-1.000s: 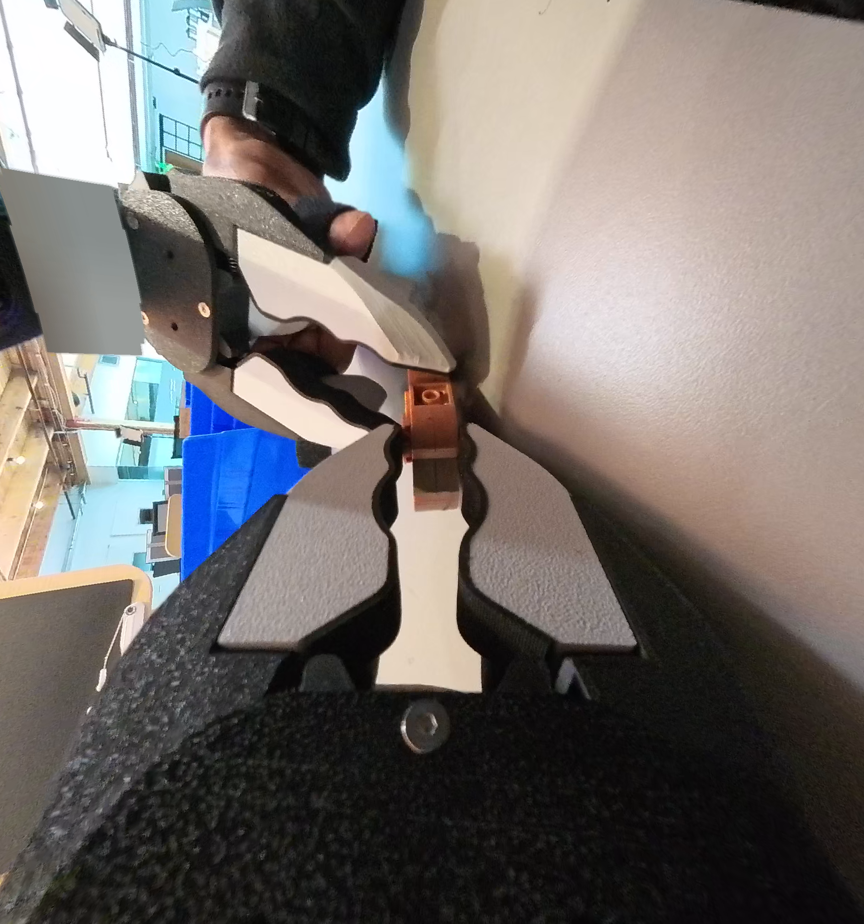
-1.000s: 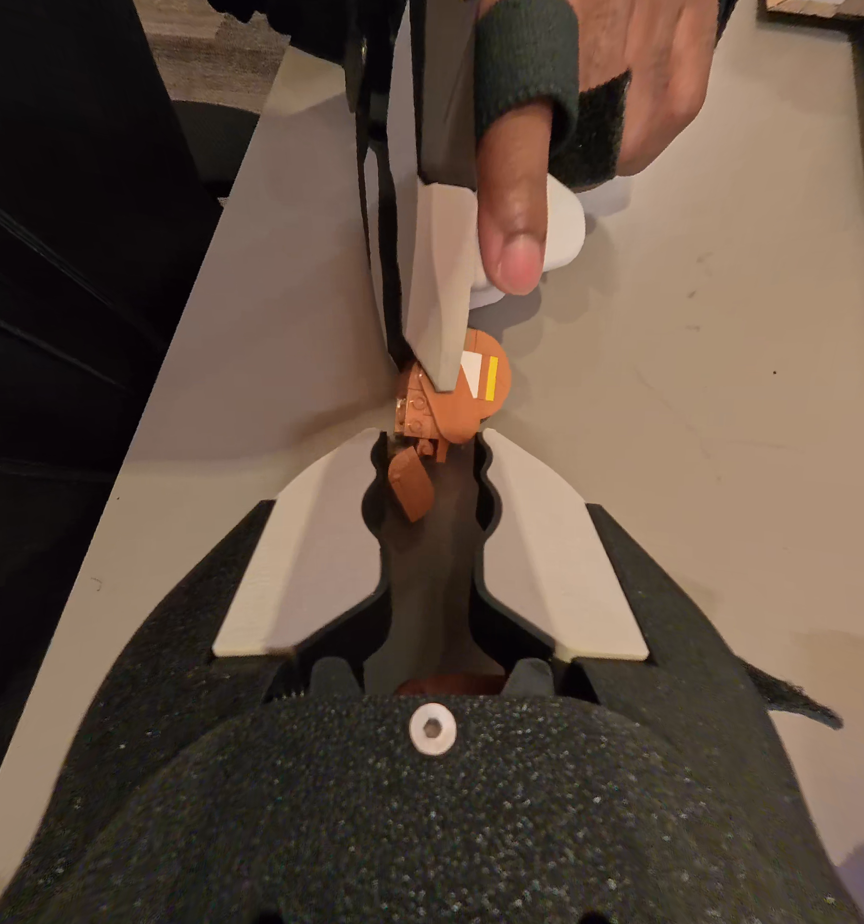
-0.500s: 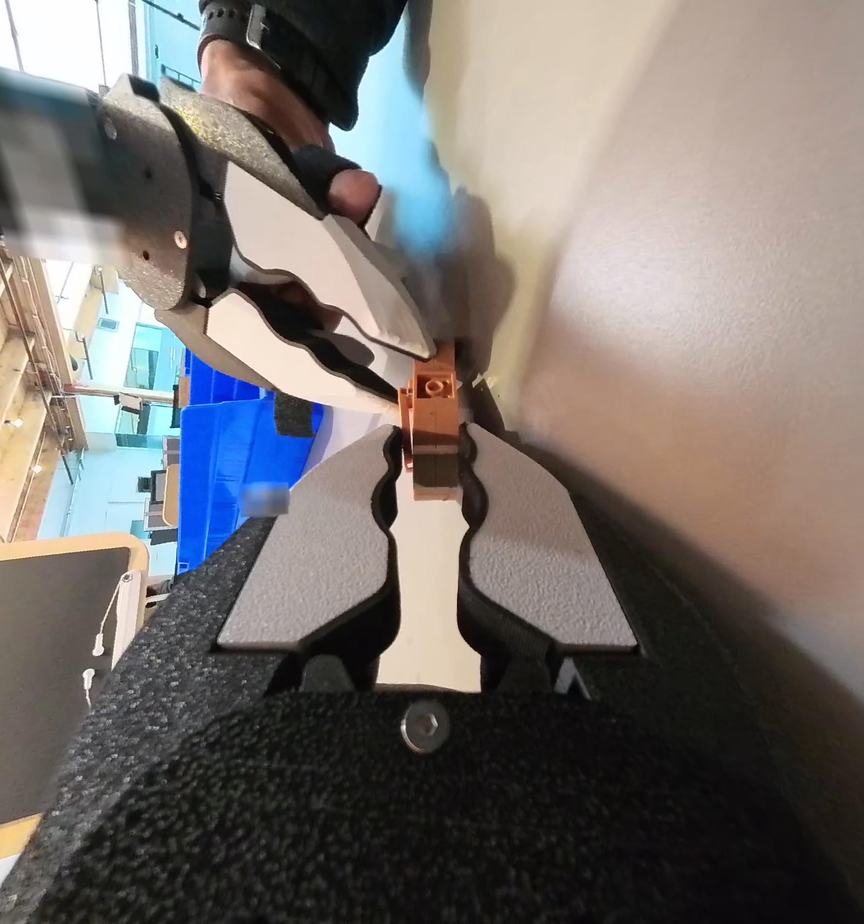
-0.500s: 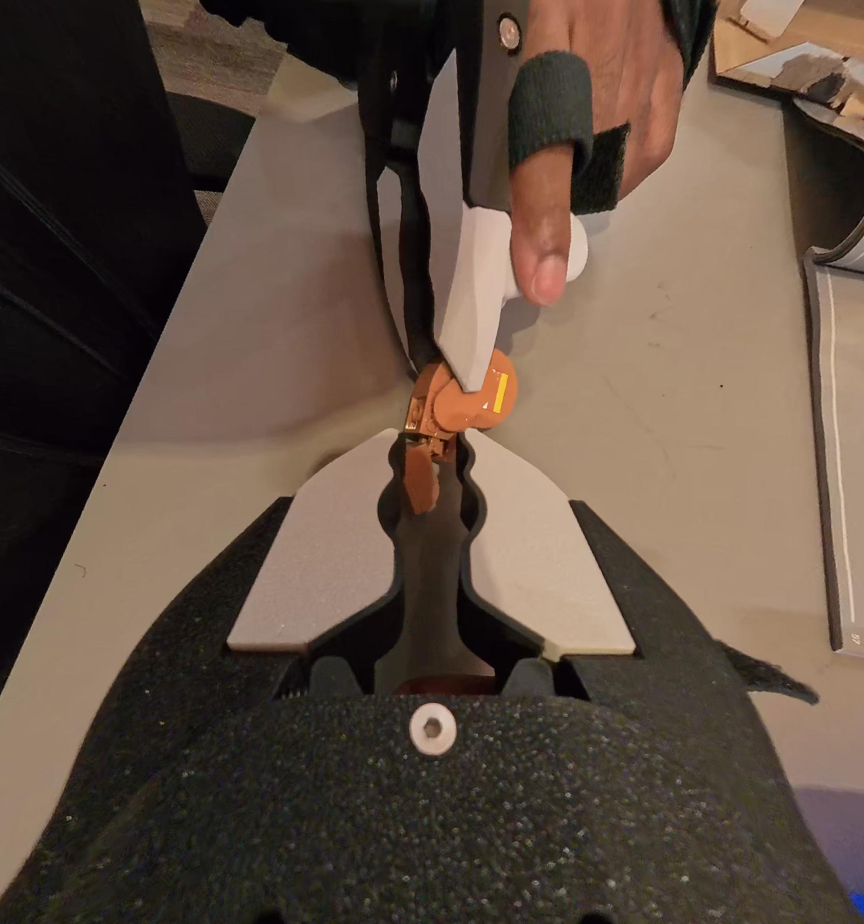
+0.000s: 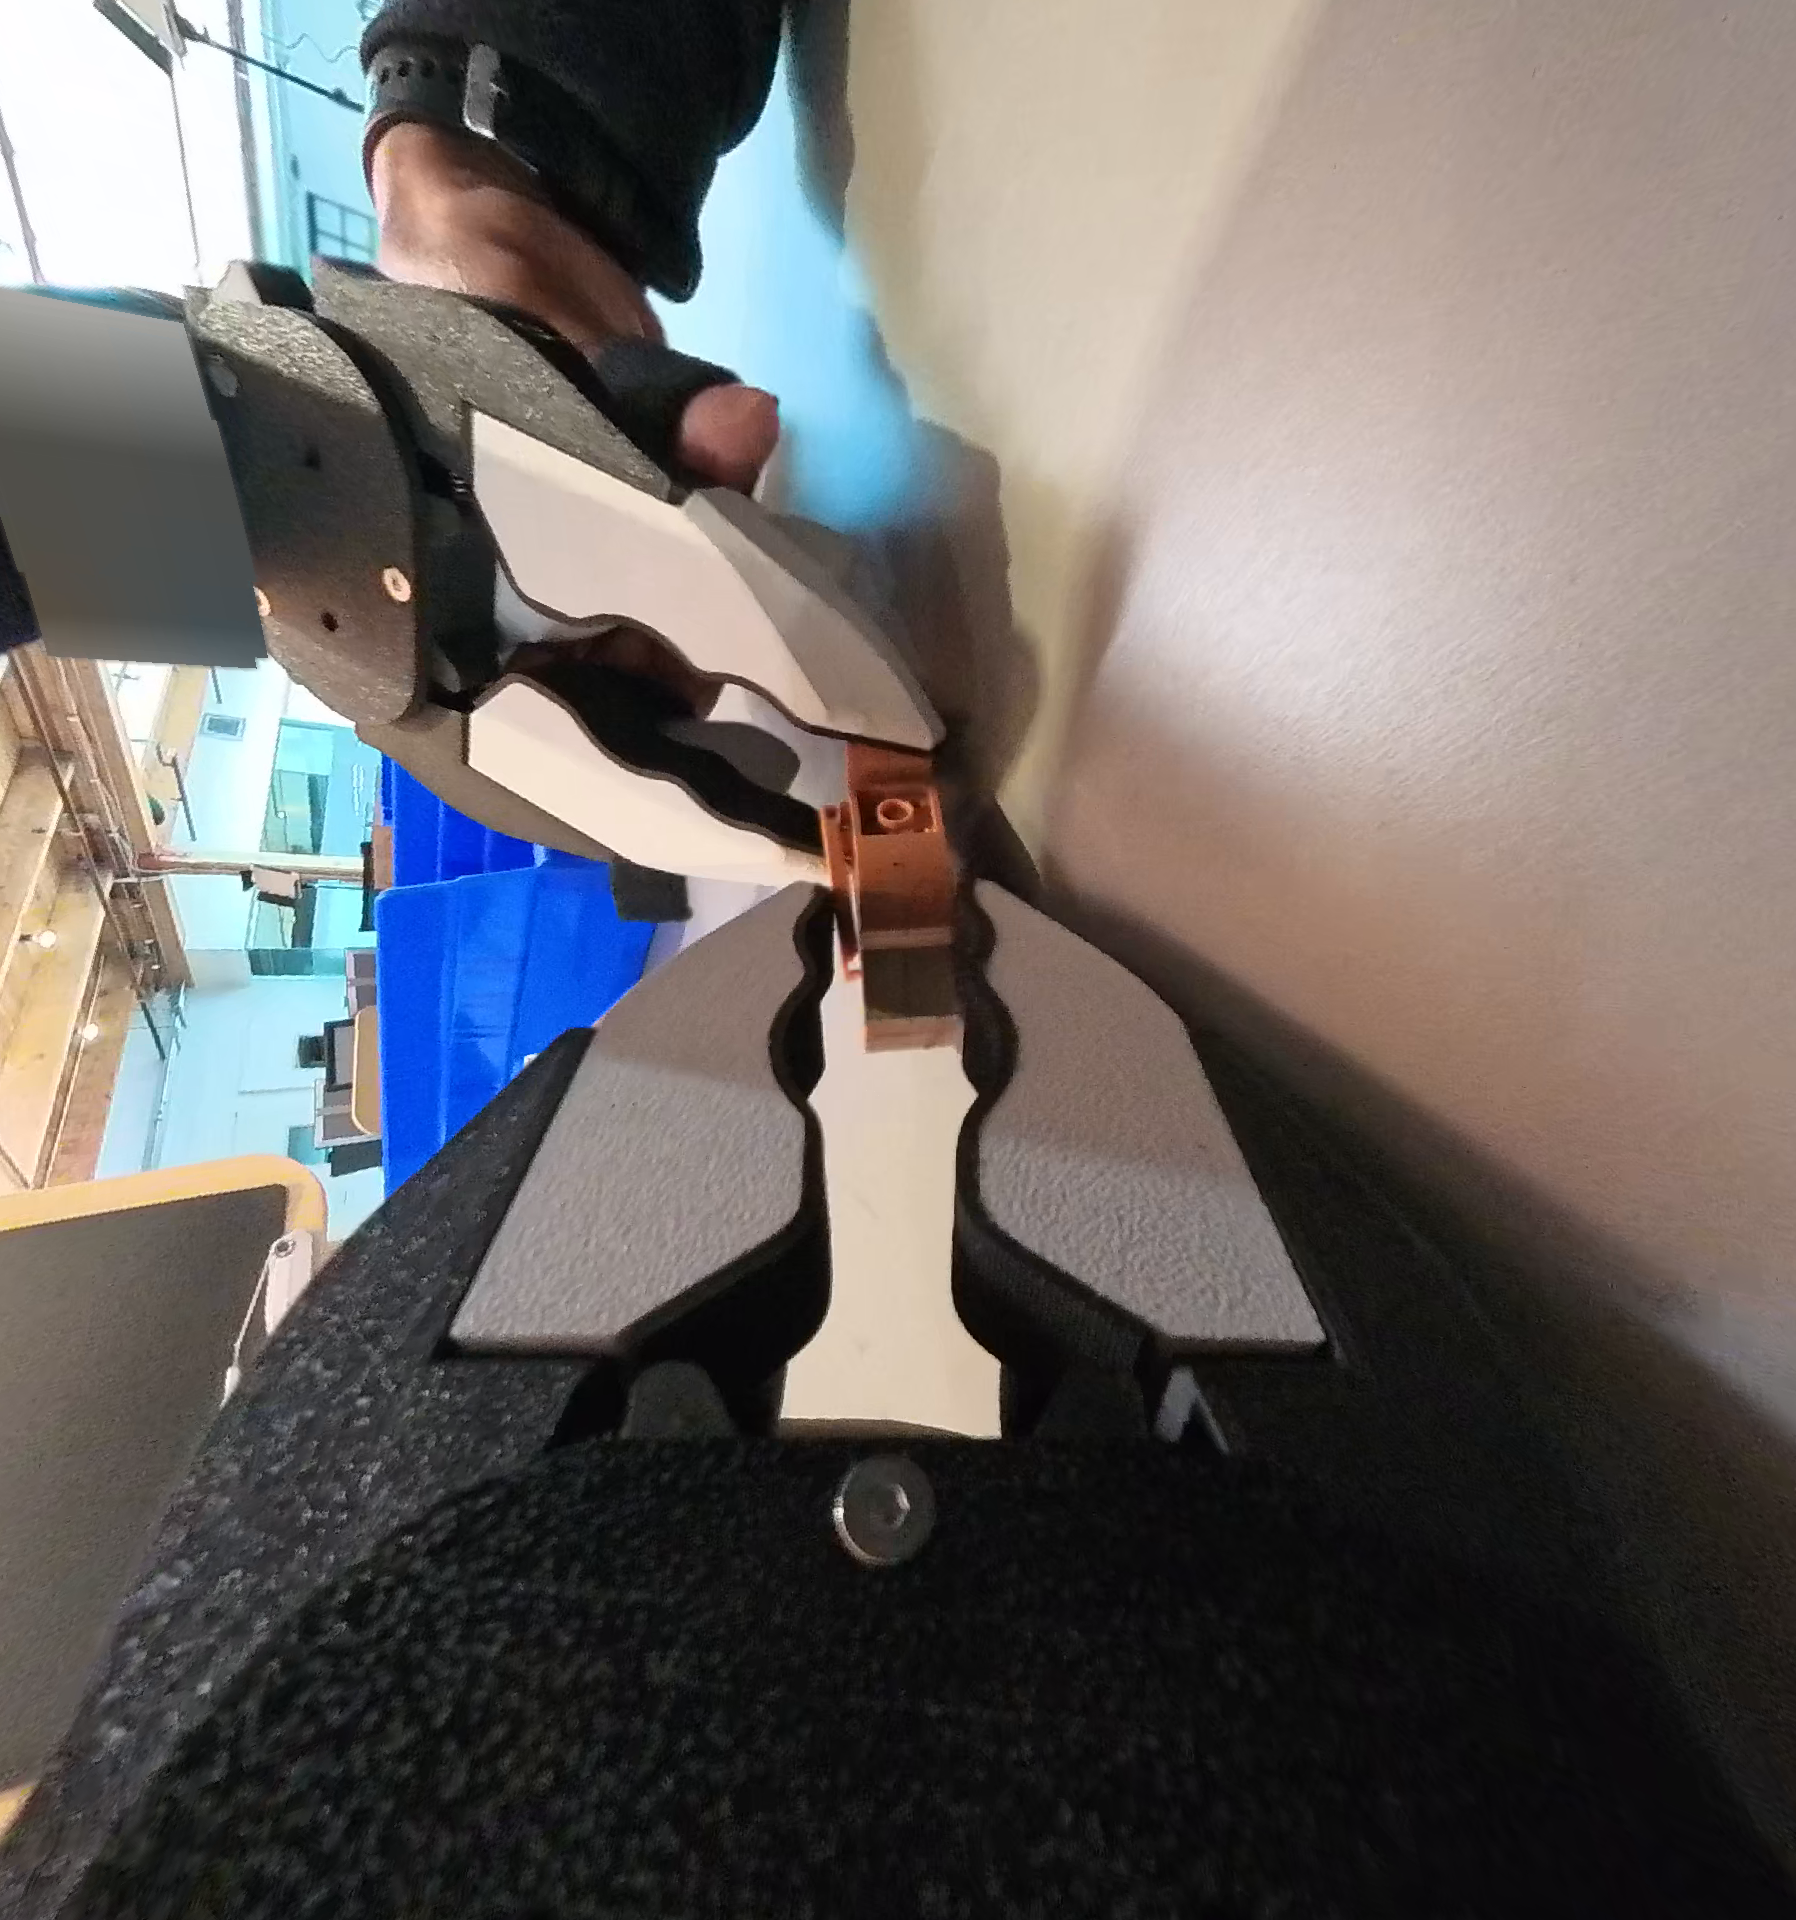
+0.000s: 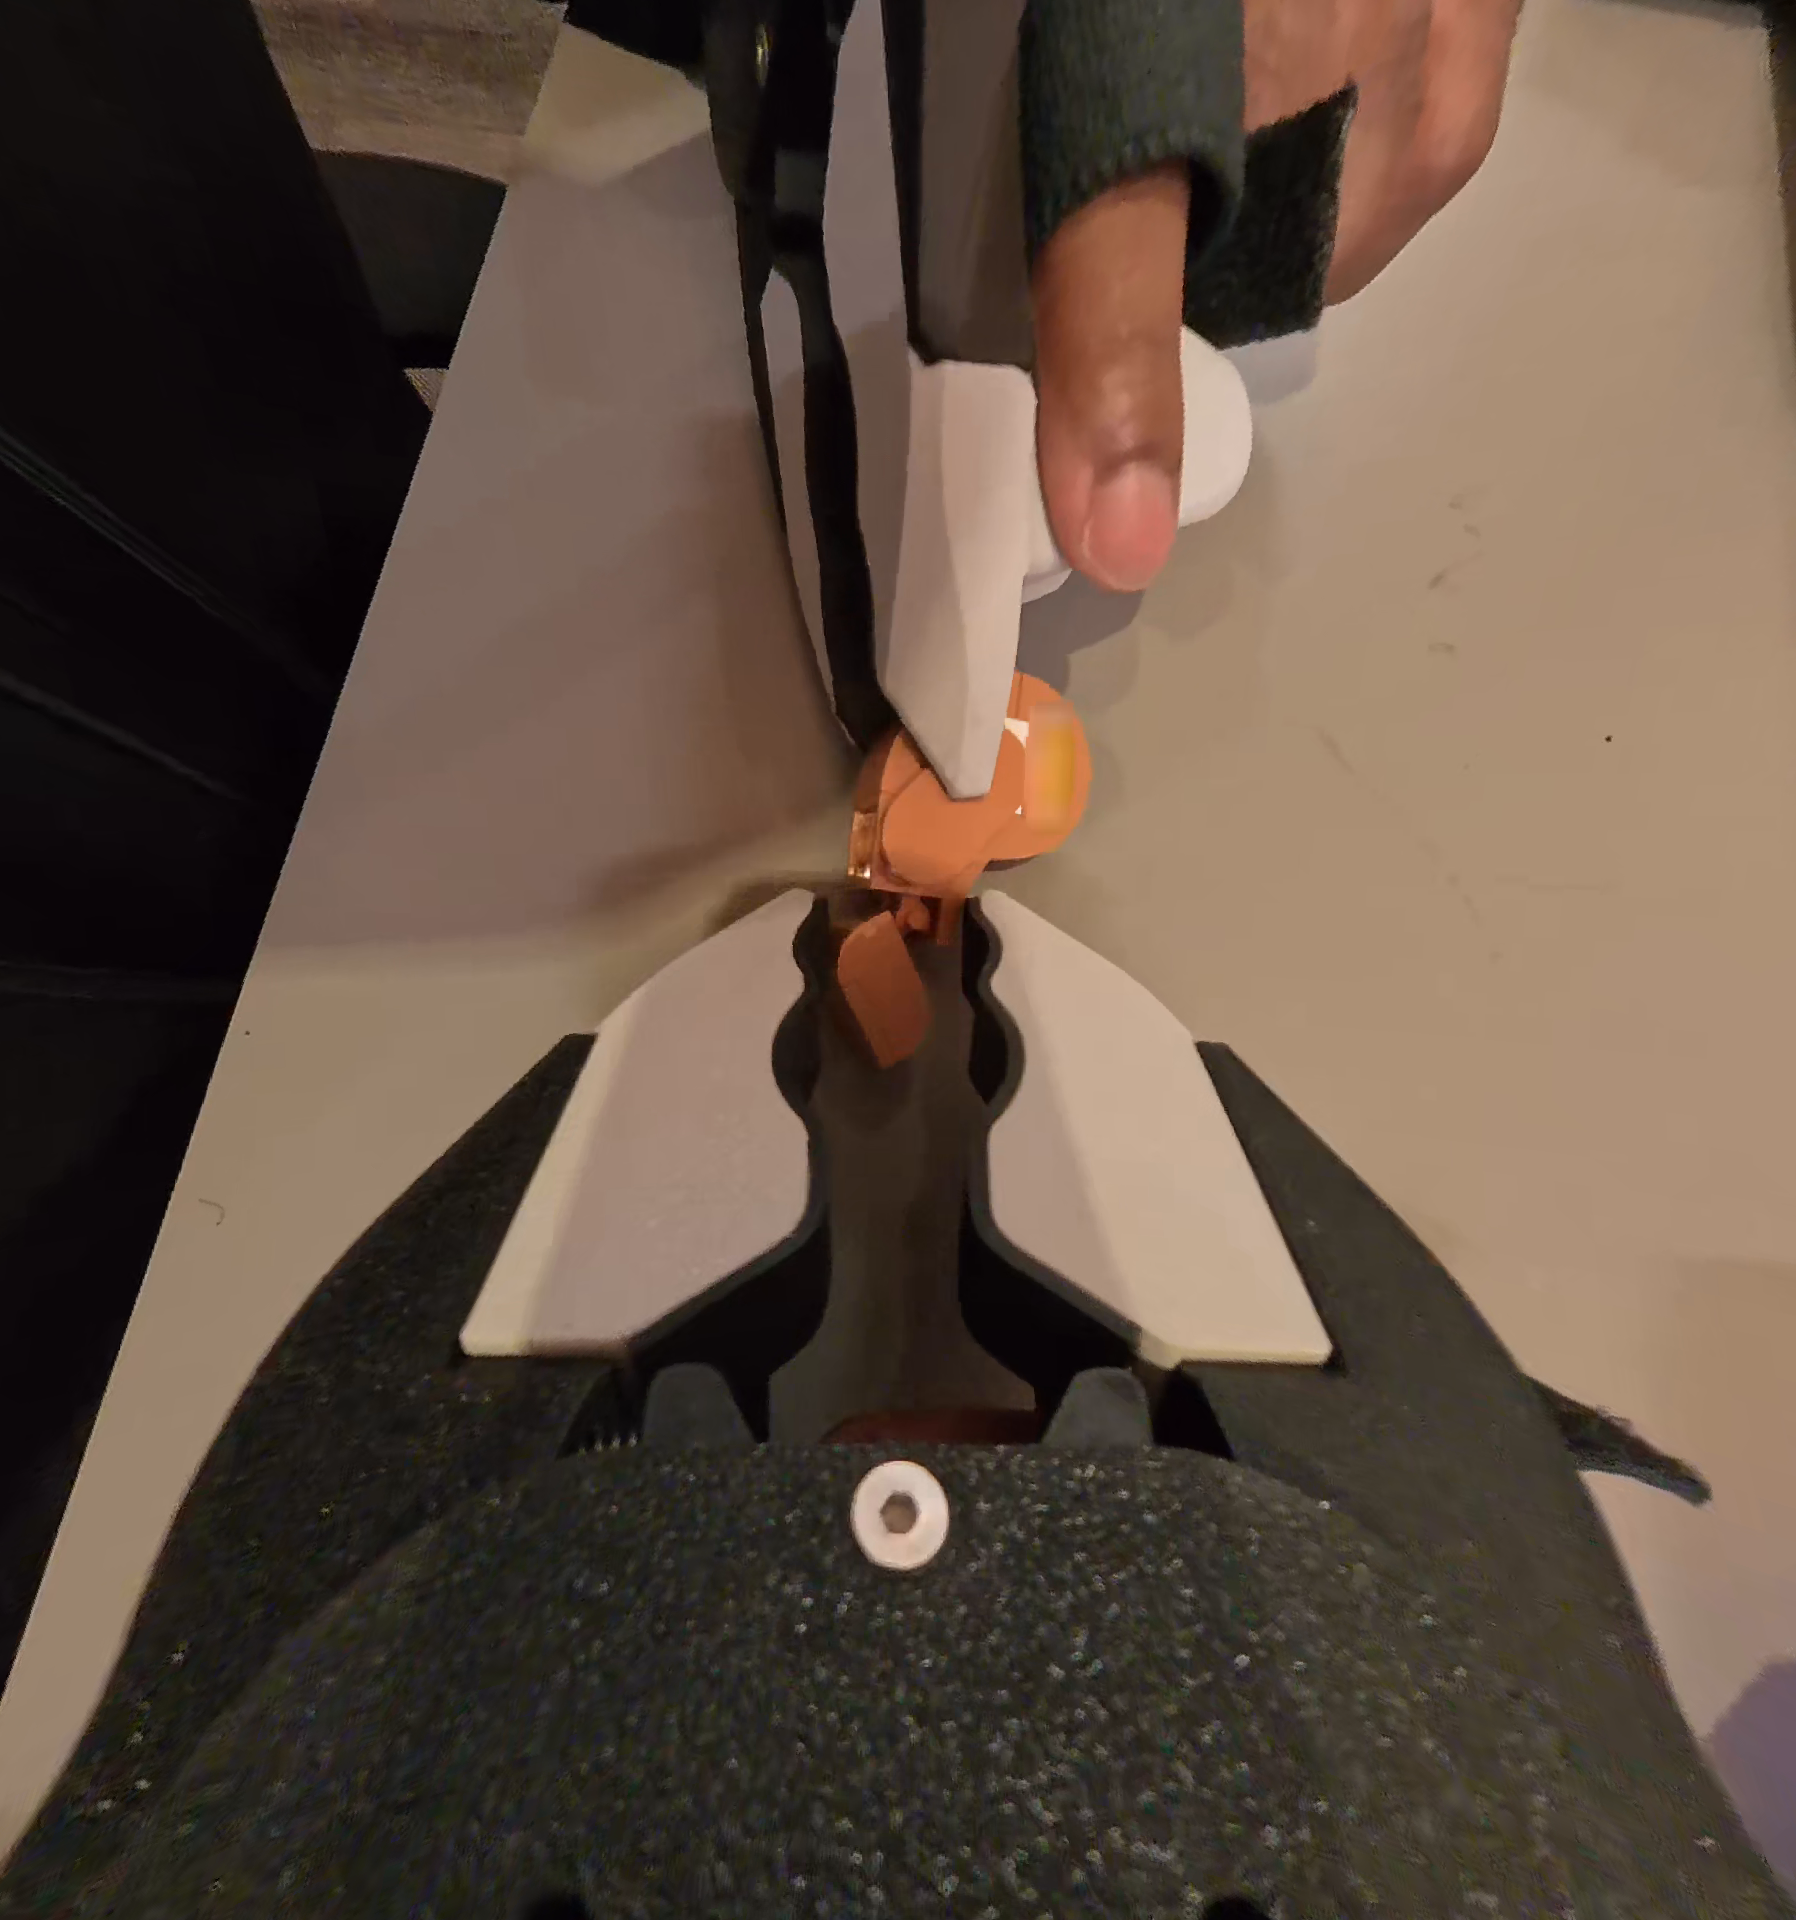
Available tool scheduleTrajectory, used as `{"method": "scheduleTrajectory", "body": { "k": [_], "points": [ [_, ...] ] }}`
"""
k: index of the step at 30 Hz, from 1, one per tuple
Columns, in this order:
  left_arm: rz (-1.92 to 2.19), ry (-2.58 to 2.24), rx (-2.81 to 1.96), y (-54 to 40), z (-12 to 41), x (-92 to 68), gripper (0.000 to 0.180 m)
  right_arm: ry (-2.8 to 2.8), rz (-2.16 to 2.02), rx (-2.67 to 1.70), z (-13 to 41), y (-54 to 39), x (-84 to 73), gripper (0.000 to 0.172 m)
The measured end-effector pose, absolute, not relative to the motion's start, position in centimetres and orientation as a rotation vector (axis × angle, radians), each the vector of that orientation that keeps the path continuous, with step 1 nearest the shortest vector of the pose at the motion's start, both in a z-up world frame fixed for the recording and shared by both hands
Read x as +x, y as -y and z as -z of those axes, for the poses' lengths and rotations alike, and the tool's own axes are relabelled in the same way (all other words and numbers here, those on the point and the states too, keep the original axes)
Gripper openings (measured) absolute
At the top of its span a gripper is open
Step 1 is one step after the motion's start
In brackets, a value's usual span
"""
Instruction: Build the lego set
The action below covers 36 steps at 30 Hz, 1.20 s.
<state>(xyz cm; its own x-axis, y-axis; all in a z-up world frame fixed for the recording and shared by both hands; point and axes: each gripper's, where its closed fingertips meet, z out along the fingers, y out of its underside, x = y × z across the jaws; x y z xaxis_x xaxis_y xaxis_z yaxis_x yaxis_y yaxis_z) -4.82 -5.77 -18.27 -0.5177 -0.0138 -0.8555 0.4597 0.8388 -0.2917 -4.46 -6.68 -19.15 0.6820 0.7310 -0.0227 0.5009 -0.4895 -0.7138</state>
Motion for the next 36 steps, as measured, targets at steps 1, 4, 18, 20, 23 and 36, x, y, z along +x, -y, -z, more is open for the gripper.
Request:
{"method": "scheduleTrajectory", "body": {
  "k": [1,4,18,20,23,36],
  "points": [
    [0.617,-2.048,0.331,5.8,18.3,-4.9,0.022,0.946,-0.412,-2.193,19.2,6.6,-4.5,0.023],
    [0.610,-2.068,0.347,5.9,18.4,-5.0,0.024,0.963,-0.359,-2.183,19.2,6.4,-4.5,0.022],
    [0.408,-2.078,0.410,5.4,18.4,-5.2,0.025,0.930,-0.188,-2.156,19.3,5.7,-4.5,0.021],
    [0.386,-2.083,0.410,5.4,18.4,-5.3,0.025,0.917,-0.186,-2.158,19.3,5.7,-4.6,0.021],
    [0.347,-2.095,0.411,5.3,18.4,-5.3,0.026,0.894,-0.183,-2.169,19.3,5.6,-4.6,0.021],
    [0.249,-2.190,0.448,4.9,18.4,-6.1,0.026,0.885,-0.120,-2.174,19.4,5.5,-4.9,0.021]
  ]
}}
